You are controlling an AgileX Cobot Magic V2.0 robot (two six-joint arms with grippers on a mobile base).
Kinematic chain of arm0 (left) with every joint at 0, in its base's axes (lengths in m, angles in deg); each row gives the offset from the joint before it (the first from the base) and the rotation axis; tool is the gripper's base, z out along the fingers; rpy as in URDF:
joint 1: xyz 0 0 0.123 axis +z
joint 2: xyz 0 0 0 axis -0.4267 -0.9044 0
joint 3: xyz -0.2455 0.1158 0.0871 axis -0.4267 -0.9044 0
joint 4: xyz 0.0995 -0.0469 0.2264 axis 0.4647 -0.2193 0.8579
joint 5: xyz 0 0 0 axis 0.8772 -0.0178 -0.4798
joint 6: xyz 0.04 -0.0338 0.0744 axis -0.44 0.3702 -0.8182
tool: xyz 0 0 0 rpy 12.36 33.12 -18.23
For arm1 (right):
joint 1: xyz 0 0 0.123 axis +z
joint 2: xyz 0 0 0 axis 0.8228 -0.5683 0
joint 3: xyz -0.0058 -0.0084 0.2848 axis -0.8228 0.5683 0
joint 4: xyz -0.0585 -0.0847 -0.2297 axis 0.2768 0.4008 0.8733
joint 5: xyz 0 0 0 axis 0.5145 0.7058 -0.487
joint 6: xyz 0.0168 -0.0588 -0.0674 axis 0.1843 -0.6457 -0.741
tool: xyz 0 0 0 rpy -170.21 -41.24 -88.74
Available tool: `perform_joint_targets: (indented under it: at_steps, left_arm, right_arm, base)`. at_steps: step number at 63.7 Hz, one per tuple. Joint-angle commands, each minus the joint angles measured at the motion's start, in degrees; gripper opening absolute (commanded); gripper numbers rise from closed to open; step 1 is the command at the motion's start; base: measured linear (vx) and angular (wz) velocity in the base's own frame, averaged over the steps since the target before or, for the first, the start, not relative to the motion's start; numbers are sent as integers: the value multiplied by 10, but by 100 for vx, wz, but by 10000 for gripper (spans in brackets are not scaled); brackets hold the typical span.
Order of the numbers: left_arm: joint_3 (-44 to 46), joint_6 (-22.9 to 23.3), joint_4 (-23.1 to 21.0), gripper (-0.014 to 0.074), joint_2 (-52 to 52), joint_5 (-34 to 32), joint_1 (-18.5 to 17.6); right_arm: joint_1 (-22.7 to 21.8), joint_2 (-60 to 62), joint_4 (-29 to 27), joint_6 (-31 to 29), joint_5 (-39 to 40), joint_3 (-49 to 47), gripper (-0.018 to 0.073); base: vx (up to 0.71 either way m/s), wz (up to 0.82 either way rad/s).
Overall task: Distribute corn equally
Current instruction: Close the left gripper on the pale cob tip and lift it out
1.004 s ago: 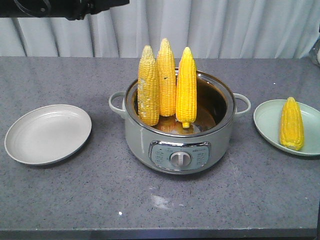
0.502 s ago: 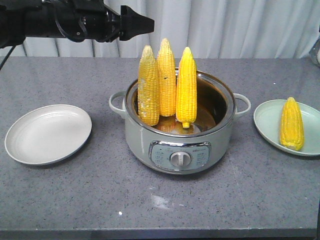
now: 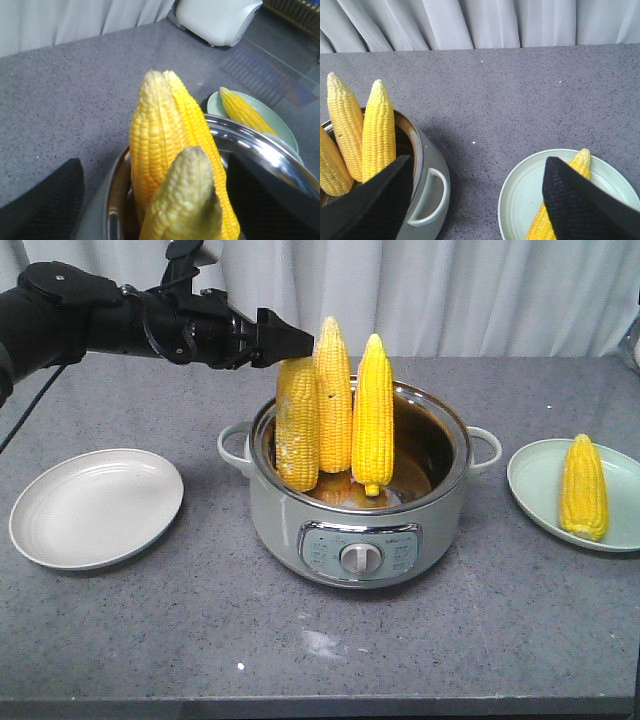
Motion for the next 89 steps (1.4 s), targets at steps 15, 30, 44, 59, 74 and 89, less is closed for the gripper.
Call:
perform_joint_targets:
  at_steps: [15,30,44,59,74,89]
  left_arm:
    - [18,-1,-33,569,23,6,-3]
    - [18,-1,-32,569,13,13,-17]
    - [18,-1,-31,492,13,13,-22]
    - [18,1,-32,132,14,14,-22]
    - [49,1,-31,-8,41,58,-22]
    - [124,5,-12,-8,114,93,-10]
  right_arm:
    - [-3,16,-23,2,29,-16,528]
    - [-3,16,-23,2,29,-16,528]
    - [-3,16,-23,2,29,-16,528]
    - [-3,16,-23,2,28,-16,528]
    - [-3,16,-23,2,26,-16,528]
    - [-3,16,-23,3,24,-16,528]
  base:
    - [0,0]
    - [0,0]
    - [0,0]
    - [0,0]
    - [0,0]
    - [0,0]
